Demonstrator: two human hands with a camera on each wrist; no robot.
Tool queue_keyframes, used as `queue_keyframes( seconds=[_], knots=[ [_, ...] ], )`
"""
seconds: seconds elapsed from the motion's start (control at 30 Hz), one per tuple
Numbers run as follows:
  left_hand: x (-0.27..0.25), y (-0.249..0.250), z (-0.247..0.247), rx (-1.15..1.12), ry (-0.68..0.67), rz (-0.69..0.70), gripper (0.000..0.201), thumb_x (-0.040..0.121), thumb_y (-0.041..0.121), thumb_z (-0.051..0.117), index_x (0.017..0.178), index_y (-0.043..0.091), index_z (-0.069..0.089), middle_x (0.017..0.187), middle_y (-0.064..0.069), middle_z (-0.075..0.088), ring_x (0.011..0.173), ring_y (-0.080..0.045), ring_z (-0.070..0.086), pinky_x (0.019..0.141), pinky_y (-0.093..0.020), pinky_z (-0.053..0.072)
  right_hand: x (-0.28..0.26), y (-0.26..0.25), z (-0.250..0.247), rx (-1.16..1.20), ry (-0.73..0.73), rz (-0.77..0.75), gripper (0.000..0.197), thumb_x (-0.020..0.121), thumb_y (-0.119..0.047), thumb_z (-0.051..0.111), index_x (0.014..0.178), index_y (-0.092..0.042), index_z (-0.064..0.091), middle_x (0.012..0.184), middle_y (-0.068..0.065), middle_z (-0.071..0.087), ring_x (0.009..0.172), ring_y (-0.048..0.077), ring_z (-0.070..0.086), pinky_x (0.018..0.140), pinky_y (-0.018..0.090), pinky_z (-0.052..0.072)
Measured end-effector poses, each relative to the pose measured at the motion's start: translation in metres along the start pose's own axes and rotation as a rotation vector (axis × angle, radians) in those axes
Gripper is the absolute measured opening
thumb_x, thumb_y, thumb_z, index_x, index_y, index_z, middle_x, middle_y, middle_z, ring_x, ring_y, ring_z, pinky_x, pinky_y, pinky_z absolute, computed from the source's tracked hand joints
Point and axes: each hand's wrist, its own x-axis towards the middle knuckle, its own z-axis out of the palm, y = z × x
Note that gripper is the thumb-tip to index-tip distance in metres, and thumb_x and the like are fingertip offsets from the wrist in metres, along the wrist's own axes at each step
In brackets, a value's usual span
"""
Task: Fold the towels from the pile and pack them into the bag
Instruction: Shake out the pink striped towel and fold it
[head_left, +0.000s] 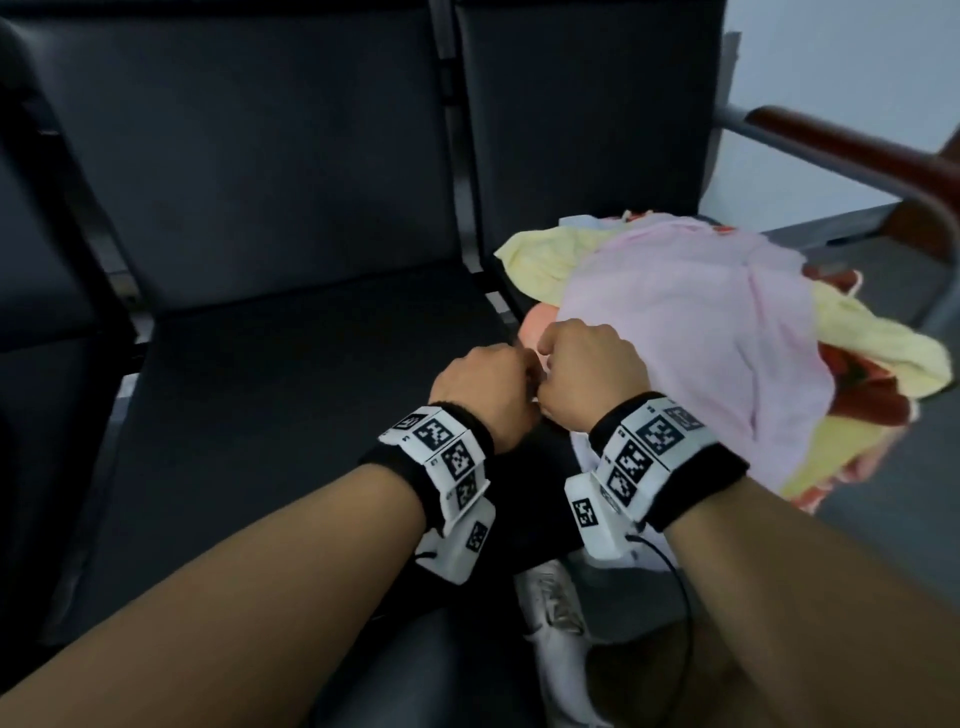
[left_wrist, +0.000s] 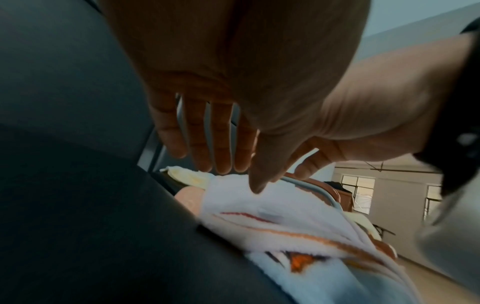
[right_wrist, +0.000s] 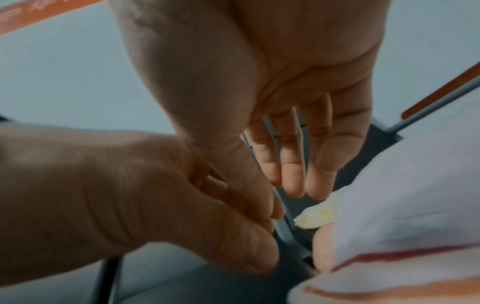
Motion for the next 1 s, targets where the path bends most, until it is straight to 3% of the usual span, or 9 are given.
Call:
queue_keyframes(
  seconds=[0.13, 0.27, 0.33, 0.43, 0.53, 0.7, 0.8, 0.9, 1.0],
  knots=[
    [0.029, 0.027, 0.029, 0.064, -0.084, 0.063, 0.045, 0.084, 0.030, 0.076, 0.127, 0.034, 0.062, 0.129, 0.001, 0.059, 0.118, -0.024, 0.059, 0.091, -0.034, 0.049, -0.005, 0.050, -0.008, 0.034, -0.016, 0.114, 0.042, 0.084, -0.027, 0.068, 0.123, -0.015, 0.059, 0.118, 0.008, 0.068, 0.115, 0.032, 0.059, 0.094, 0.039, 0.050],
    [0.040, 0.035, 0.047, 0.102, -0.106, 0.030, 0.030, 0.090, 0.022, 0.067, 0.116, 0.036, 0.070, 0.129, -0.002, 0.058, 0.118, -0.028, 0.057, 0.099, -0.042, 0.050, -0.007, 0.083, -0.010, 0.071, -0.018, 0.196, 0.039, 0.083, -0.019, 0.069, 0.121, -0.016, 0.059, 0.117, 0.008, 0.068, 0.113, 0.033, 0.061, 0.095, 0.039, 0.052],
    [0.043, 0.035, 0.050, 0.103, -0.063, 0.018, 0.025, 0.092, 0.017, 0.061, 0.107, 0.032, 0.072, 0.125, -0.004, 0.060, 0.115, -0.030, 0.058, 0.098, -0.043, 0.050, -0.007, 0.092, -0.008, 0.080, -0.040, 0.214, 0.040, 0.080, -0.017, 0.071, 0.119, -0.016, 0.059, 0.116, 0.008, 0.068, 0.112, 0.033, 0.062, 0.094, 0.039, 0.053],
    [0.045, 0.038, 0.046, 0.085, -0.029, 0.009, 0.023, 0.094, 0.016, 0.054, 0.109, 0.027, 0.066, 0.119, -0.006, 0.063, 0.112, -0.031, 0.058, 0.094, -0.042, 0.046, -0.007, 0.095, -0.004, 0.069, -0.081, 0.213, 0.045, 0.075, -0.021, 0.076, 0.117, -0.018, 0.060, 0.113, 0.007, 0.068, 0.108, 0.032, 0.063, 0.089, 0.037, 0.054],
    [0.045, 0.040, 0.043, -0.072, 0.007, -0.019, 0.016, 0.095, 0.017, 0.048, 0.107, 0.024, 0.056, 0.111, -0.011, 0.066, 0.102, -0.036, 0.060, 0.080, -0.037, 0.042, -0.007, 0.090, 0.000, 0.043, -0.112, 0.195, 0.050, 0.072, -0.030, 0.082, 0.115, -0.018, 0.059, 0.109, 0.007, 0.066, 0.101, 0.031, 0.064, 0.082, 0.035, 0.054],
    [0.036, 0.042, 0.032, -0.274, 0.097, -0.018, 0.015, 0.100, 0.017, 0.039, 0.111, 0.018, 0.048, 0.104, -0.017, 0.062, 0.097, -0.037, 0.055, 0.077, -0.039, 0.043, -0.009, 0.080, 0.004, 0.002, -0.017, 0.143, 0.024, 0.090, -0.033, 0.065, 0.098, -0.014, 0.052, 0.107, 0.014, 0.063, 0.092, 0.035, 0.060, 0.068, 0.033, 0.038],
    [0.031, 0.038, 0.019, -0.347, 0.196, -0.020, 0.013, 0.103, 0.018, 0.036, 0.108, 0.017, 0.047, 0.098, -0.015, 0.063, 0.092, -0.035, 0.056, 0.074, -0.038, 0.042, -0.010, 0.075, -0.002, 0.030, 0.013, 0.147, 0.024, 0.091, -0.024, 0.062, 0.110, -0.011, 0.059, 0.107, 0.015, 0.064, 0.094, 0.037, 0.060, 0.071, 0.032, 0.039],
    [0.028, 0.026, 0.002, -0.372, 0.311, -0.076, 0.015, 0.105, 0.024, 0.034, 0.106, 0.019, 0.049, 0.097, -0.013, 0.064, 0.091, -0.033, 0.056, 0.073, -0.035, 0.038, -0.012, 0.070, -0.005, 0.050, 0.035, 0.137, 0.019, 0.089, -0.022, 0.061, 0.104, -0.010, 0.060, 0.100, 0.014, 0.064, 0.080, 0.033, 0.051, 0.070, 0.032, 0.039],
    [0.023, 0.011, -0.017, -0.389, 0.404, -0.132, 0.016, 0.105, 0.030, 0.040, 0.099, 0.021, 0.052, 0.092, -0.005, 0.062, 0.093, -0.028, 0.054, 0.072, -0.031, 0.034, -0.013, 0.063, -0.006, 0.049, 0.061, 0.122, 0.017, 0.090, -0.020, 0.060, 0.104, -0.011, 0.062, 0.099, 0.012, 0.066, 0.078, 0.030, 0.049, 0.069, 0.031, 0.038]
  ],
)
